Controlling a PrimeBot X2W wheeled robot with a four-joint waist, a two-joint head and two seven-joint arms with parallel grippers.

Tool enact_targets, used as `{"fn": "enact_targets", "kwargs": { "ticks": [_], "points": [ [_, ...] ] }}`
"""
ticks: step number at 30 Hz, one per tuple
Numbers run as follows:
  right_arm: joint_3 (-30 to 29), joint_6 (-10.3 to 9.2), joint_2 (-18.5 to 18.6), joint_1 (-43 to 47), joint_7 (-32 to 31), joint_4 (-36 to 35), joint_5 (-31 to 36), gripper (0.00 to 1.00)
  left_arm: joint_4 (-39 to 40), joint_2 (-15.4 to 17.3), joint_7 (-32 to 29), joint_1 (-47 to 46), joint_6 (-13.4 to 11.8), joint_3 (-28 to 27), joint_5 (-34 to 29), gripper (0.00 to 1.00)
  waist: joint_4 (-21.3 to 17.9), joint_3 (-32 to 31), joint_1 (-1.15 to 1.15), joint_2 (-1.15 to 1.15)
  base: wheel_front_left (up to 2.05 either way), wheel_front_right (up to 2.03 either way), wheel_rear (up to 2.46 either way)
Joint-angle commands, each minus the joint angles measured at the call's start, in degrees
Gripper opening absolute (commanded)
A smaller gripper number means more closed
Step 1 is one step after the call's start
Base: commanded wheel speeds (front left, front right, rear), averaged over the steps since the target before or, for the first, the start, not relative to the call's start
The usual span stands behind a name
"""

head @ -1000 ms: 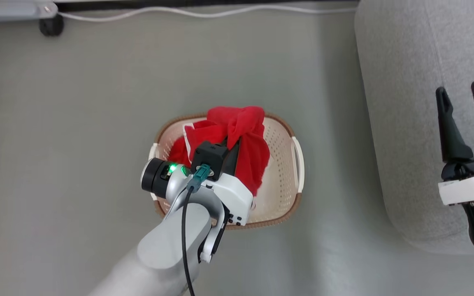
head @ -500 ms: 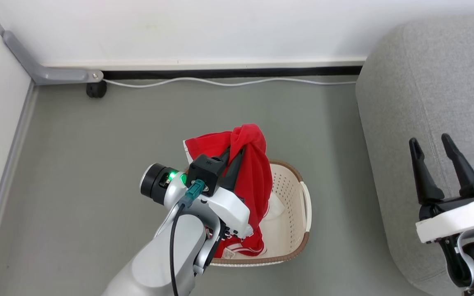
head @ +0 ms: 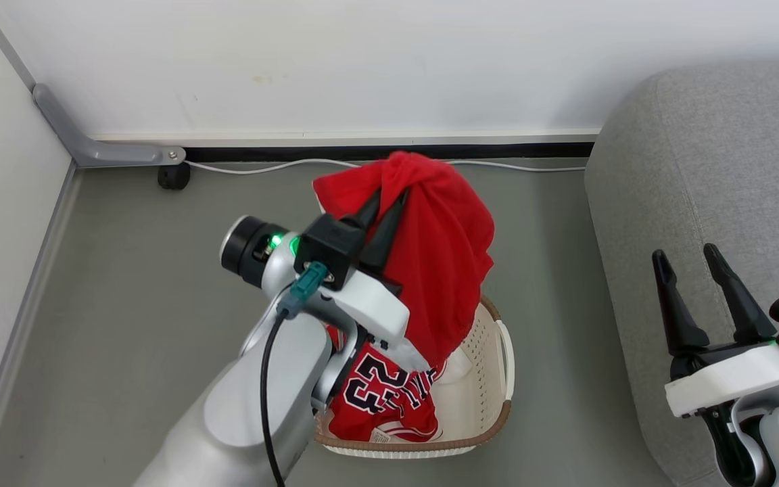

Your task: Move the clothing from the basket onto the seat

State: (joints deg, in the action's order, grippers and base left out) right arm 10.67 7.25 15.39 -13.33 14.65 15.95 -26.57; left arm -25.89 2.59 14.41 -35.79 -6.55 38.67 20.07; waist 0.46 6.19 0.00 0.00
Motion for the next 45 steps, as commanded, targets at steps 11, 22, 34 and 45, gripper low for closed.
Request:
{"fn": "enact_targets", "kwargs": {
  "ticks": [11, 22, 34, 45],
  "points": [
    [11.48, 0.24, 3.94, -4.25, 0.35, -3.73, -2.90, 1.00, 2.27, 0.42, 0.59, -5.80, 0.55, -3.08, -1.34, 0.00, -0.33, 0.92, 0.00, 0.00, 0.00, 0.00, 0.00],
    [30.76, 0.24, 10.15, -14.89, 0.35, -3.54, -7.80, 1.00, 4.18, 0.31, 0.59, -7.66, -0.26, 0.51, 0.52, 0.00, 0.58, 1.45, 0.00, 0.00, 0.00, 0.00, 0.00],
    [41.92, 0.24, 9.61, -23.77, 0.35, 4.98, -7.89, 1.00, 6.74, 0.30, 0.59, -9.69, -2.01, 6.95, 3.86, 0.00, 3.55, 1.05, 0.00, 0.00, 0.00, 0.00, 0.00],
    [46.43, 0.24, 5.84, -27.67, 0.35, 10.61, -10.18, 0.00, 7.32, 0.29, 0.59, -10.46, -3.31, 10.17, 6.15, 0.00, 5.08, 0.86, 0.00, 0.00, 0.00, 0.00, 0.00]
  ]
}}
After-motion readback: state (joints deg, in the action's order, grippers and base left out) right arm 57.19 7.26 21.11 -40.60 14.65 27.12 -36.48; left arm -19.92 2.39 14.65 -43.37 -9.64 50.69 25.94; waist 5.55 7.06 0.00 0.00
